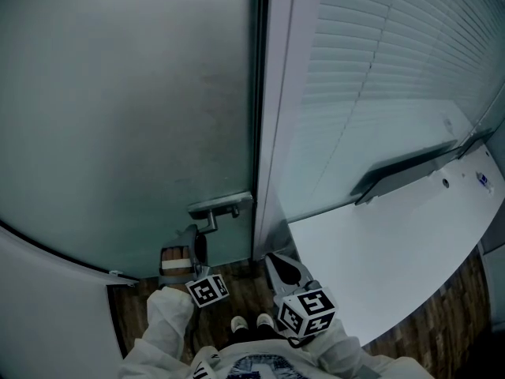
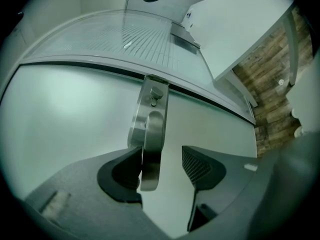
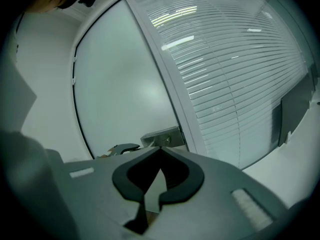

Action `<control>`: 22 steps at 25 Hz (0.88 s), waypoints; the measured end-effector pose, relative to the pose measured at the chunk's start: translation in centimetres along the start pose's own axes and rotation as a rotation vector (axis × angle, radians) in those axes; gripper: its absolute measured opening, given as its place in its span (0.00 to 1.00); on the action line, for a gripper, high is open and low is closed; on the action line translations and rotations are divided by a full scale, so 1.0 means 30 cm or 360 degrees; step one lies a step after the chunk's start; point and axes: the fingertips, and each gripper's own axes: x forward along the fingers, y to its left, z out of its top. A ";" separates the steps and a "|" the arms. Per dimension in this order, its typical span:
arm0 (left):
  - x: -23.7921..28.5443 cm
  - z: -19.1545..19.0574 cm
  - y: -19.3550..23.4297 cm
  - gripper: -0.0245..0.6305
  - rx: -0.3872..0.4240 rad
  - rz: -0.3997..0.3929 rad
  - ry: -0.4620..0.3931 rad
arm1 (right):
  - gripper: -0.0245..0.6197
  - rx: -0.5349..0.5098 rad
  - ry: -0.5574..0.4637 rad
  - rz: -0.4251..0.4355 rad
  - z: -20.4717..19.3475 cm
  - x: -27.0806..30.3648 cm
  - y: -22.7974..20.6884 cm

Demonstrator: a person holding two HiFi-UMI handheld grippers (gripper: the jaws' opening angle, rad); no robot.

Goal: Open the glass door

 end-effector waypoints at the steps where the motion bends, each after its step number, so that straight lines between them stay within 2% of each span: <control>1: 0.001 0.001 0.001 0.42 -0.0004 0.0007 -0.0003 | 0.05 0.0001 0.0004 -0.0003 -0.003 0.000 -0.002; 4: 0.003 0.004 0.016 0.39 -0.0019 0.0052 -0.0014 | 0.05 0.0007 0.0012 -0.0010 -0.008 0.002 -0.006; 8: 0.000 0.004 0.053 0.22 -0.0015 0.0167 -0.0034 | 0.05 0.0008 0.0022 -0.0006 -0.014 0.011 -0.001; 13: 0.001 0.002 0.056 0.22 -0.0048 0.0208 -0.0033 | 0.05 0.0011 0.0031 -0.0004 -0.022 0.023 0.003; 18: -0.003 0.002 0.056 0.24 -0.0238 0.0219 -0.0083 | 0.05 0.0024 0.0056 0.0004 -0.044 0.028 0.008; 22: 0.002 0.005 0.057 0.26 -0.0328 0.0240 -0.0099 | 0.05 0.0036 0.0087 0.0006 -0.067 0.029 0.002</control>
